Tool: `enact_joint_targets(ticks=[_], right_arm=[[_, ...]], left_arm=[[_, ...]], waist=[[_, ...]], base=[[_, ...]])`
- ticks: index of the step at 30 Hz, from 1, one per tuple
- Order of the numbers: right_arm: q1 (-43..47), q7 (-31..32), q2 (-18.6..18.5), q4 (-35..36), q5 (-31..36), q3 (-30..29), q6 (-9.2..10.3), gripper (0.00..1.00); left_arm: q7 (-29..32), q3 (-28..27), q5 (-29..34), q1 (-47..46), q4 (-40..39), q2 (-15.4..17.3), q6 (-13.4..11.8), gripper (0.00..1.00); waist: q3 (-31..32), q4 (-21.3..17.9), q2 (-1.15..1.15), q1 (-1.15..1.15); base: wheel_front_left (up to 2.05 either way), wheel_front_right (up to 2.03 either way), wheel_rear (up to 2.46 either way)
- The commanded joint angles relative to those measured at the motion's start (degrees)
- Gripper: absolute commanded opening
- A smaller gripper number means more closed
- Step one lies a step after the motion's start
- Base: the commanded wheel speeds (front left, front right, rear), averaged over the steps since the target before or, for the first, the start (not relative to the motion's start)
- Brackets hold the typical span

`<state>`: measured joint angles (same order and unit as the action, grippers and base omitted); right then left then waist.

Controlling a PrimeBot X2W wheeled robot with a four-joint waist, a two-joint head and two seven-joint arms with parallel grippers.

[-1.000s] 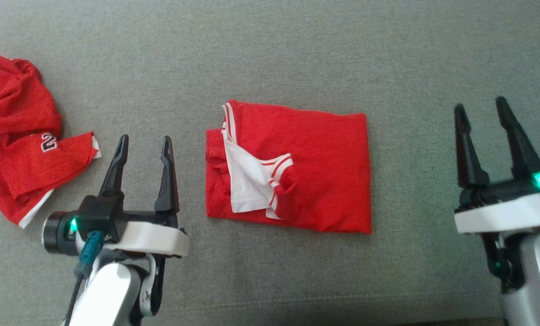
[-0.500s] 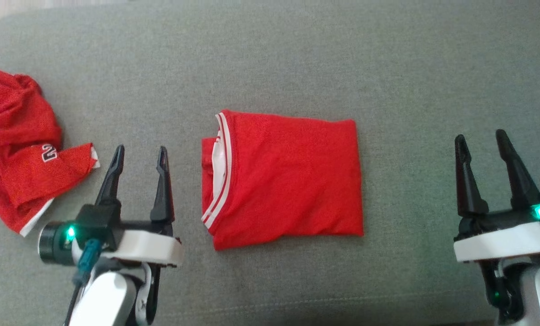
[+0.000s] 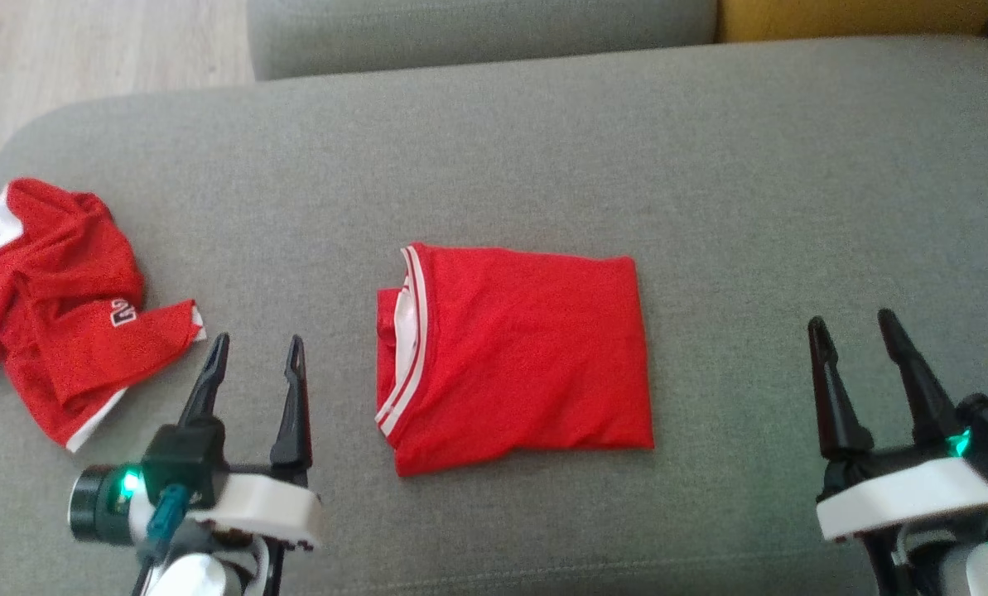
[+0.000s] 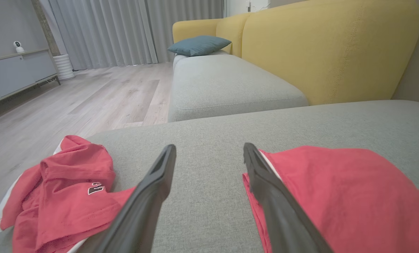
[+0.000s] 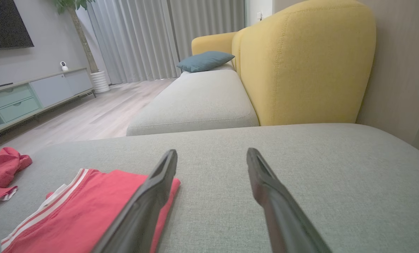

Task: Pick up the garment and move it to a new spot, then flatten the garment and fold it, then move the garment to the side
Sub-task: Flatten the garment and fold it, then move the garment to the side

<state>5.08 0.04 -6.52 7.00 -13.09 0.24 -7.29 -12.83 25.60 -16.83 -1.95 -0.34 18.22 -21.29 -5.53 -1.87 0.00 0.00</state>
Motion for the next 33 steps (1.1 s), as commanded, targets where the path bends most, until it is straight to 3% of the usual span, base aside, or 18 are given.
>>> enact_joint_targets(ticks=[1,11,33], right_arm=[[-0.4,0.1,-0.5,2.4,-0.2,1.5,-0.20,1.00],[3.2,2.0,0.3,3.5,-0.1,1.5,-0.20,1.00],[3.8,3.0,0.5,4.4,0.3,1.0,-0.20,1.00]], left_arm=[[0.0,-1.8,-0.5,-1.3,-2.0,1.6,-0.4,1.00],[1.7,-1.1,-1.0,3.2,-3.5,2.4,-1.8,1.00],[1.8,-1.2,-1.0,3.4,-4.4,3.5,-2.8,1.00]], waist=[[1.0,0.0,0.00,0.00],[5.4,0.3,0.00,0.00],[6.0,0.7,0.00,0.00]], base=[[0.00,0.00,0.00],[0.00,0.00,0.00],[0.00,0.00,0.00]])
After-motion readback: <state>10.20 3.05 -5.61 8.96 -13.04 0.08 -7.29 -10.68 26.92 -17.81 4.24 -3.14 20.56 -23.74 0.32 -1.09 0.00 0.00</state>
